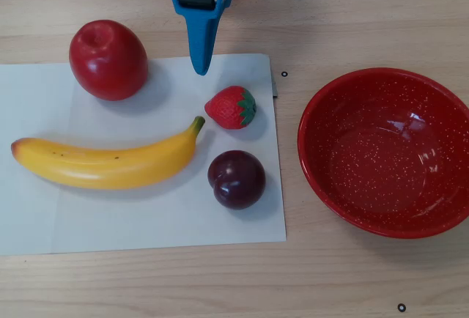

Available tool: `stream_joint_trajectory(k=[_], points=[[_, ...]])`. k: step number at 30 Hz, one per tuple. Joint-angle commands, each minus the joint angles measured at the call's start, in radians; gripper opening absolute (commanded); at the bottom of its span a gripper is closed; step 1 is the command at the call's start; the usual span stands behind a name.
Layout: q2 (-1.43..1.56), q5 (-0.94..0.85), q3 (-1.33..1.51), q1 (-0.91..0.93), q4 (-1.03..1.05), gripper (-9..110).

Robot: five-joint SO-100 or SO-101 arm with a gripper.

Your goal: Grasp the banana and put it in the red bowl

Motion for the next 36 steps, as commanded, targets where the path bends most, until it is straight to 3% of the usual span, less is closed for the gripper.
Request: stream_joint_trajectory(k=[1,12,36], points=[[0.005,-0.005,0.012,-0.003,0.006,0],[-0.170,0.017,-0.170,0.083,-0.003,0],[-0.801,0.048,-0.828,0.064,0.060,0]])
